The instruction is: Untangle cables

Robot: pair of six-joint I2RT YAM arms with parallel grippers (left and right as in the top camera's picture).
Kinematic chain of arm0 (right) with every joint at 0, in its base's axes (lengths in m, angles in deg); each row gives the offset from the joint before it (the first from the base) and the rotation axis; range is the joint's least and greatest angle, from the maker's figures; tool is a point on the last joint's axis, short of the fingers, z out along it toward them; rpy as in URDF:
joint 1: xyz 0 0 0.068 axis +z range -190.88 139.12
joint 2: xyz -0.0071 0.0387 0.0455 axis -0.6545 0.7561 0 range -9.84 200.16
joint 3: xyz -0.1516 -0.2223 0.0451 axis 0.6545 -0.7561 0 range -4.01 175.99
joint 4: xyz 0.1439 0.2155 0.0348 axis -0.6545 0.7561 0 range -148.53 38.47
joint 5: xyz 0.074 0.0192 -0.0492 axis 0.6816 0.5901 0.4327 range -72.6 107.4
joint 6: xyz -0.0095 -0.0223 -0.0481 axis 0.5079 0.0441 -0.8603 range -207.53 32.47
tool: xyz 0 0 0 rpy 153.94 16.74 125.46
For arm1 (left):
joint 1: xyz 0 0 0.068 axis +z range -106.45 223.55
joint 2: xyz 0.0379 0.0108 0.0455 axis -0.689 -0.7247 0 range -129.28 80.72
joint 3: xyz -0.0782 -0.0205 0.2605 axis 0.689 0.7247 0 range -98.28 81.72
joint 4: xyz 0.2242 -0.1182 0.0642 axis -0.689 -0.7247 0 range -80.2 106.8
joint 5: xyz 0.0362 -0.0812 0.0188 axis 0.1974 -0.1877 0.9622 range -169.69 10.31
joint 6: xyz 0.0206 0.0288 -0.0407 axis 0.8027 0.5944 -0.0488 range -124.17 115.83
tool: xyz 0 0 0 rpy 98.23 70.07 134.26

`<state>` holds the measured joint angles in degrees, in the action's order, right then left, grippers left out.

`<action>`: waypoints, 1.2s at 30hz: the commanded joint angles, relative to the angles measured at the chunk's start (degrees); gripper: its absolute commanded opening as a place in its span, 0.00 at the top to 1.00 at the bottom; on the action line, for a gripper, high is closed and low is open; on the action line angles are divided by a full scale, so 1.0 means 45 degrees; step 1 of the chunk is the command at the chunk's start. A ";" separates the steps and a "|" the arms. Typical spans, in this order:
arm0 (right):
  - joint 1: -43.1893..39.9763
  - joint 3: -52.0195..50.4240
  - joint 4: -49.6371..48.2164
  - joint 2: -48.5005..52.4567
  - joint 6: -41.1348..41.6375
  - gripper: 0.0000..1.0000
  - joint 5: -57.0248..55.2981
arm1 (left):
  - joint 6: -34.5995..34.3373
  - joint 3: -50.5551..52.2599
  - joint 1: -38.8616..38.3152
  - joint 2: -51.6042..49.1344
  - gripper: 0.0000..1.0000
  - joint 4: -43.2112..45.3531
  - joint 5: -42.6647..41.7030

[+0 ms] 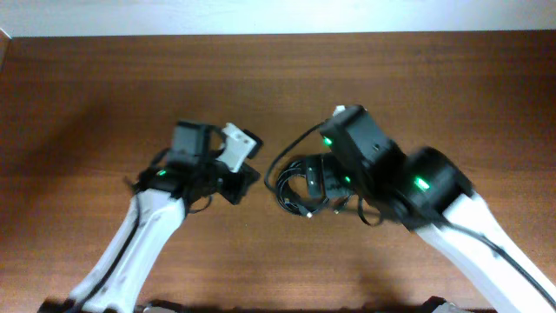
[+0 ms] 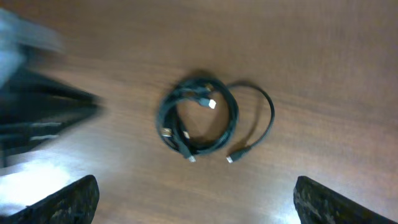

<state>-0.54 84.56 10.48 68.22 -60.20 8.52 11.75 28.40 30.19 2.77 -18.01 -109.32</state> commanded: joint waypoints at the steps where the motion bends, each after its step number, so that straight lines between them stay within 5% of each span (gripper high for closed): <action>1: 0.0879 0.0262 0.1020 -0.1020 -0.0364 0.02 0.0228 | -0.0325 0.0005 -0.1462 -0.2336 0.76 0.2030 -0.0039; 2: 0.1316 0.0262 0.1501 -0.1151 -0.0359 0.02 0.0287 | -0.0379 0.0005 -0.1836 -0.3021 0.52 0.2720 0.0024; 4: 0.2458 0.0262 0.2098 -0.1200 -0.0355 0.02 0.0311 | -0.0379 0.0005 -0.1987 -0.3774 0.39 0.3910 0.0019; 10: 0.4352 0.0262 0.2161 -0.1200 -0.0049 0.04 0.0306 | -0.0321 0.0005 -0.1996 -0.4988 0.47 0.5532 0.1588; 19: 0.4449 0.0257 0.2390 -0.1195 0.0131 0.04 0.0262 | -0.0335 0.0005 -0.2001 -0.6703 0.52 0.5916 0.1443; 21: 0.4449 0.0257 0.2390 -0.1195 0.0131 0.04 0.0267 | -0.0335 0.0005 -0.2001 -0.6703 0.41 0.5921 0.1447; 22: 0.4449 0.0257 0.2390 -0.1195 0.0131 0.07 0.0262 | -0.0330 0.0005 -0.2001 -0.6703 0.43 0.5926 0.1447; 23: 0.4449 0.0257 0.2390 -0.1195 0.0131 0.07 0.0262 | -0.0330 0.0005 -0.2001 -0.6703 0.69 0.5974 0.1452; 25: 0.4449 0.0257 0.2390 -0.1195 0.0131 0.08 0.0262 | -0.0330 0.0005 -0.1996 -0.6703 1.00 0.6319 0.1452; 31: 0.4449 0.0248 0.2395 -0.1195 0.0126 0.08 -0.0257 | -0.0335 0.0000 -0.1996 -0.6120 1.00 0.6285 0.1069; 36: 0.4435 0.0151 0.2487 -0.1180 0.1146 0.14 -0.3342 | -0.0321 0.0000 -0.1996 -0.0816 1.00 0.4493 0.1224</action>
<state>19.13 85.44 21.69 63.11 -57.38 1.35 9.94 28.66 21.34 -12.27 4.42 -103.20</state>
